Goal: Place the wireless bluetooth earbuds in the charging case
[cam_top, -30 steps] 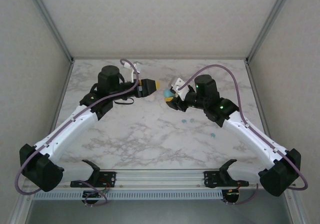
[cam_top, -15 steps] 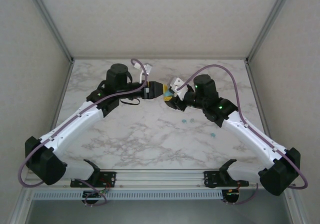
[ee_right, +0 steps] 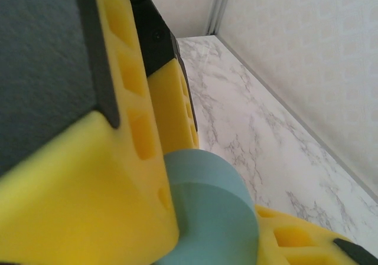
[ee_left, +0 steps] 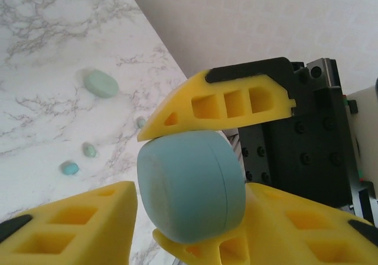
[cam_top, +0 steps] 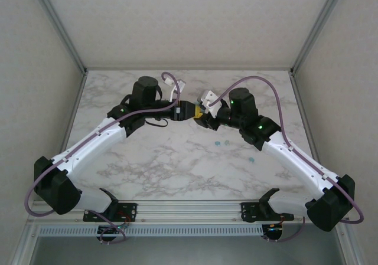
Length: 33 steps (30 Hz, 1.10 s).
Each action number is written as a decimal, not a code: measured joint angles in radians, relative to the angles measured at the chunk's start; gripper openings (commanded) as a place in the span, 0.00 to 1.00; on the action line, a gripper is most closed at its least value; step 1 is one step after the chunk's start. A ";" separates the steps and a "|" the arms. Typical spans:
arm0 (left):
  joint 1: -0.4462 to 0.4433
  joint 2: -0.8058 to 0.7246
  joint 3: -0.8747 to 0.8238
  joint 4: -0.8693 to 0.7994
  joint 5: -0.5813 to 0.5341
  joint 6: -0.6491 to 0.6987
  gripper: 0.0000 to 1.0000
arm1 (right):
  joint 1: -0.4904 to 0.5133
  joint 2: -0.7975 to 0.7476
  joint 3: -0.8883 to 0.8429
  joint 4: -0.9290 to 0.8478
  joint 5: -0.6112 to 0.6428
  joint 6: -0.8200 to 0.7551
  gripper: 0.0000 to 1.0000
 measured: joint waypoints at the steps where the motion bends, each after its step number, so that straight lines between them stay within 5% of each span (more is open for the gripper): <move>1: 0.000 0.000 0.000 0.000 -0.003 -0.002 0.41 | 0.000 0.000 0.000 0.002 0.000 0.000 0.40; 10: -0.006 -0.001 0.000 0.011 -0.039 -0.021 0.15 | 0.001 0.000 -0.001 0.002 0.023 -0.003 0.42; 19: -0.006 -0.031 -0.058 0.116 -0.088 -0.146 0.11 | 0.003 -0.146 -0.173 0.183 0.077 -0.020 0.66; 23: 0.000 -0.041 -0.102 0.205 -0.104 -0.249 0.12 | -0.022 -0.229 -0.312 0.314 0.076 -0.003 0.67; 33: 0.000 -0.064 -0.158 0.341 -0.096 -0.419 0.12 | -0.116 -0.171 -0.320 0.504 -0.058 0.103 0.67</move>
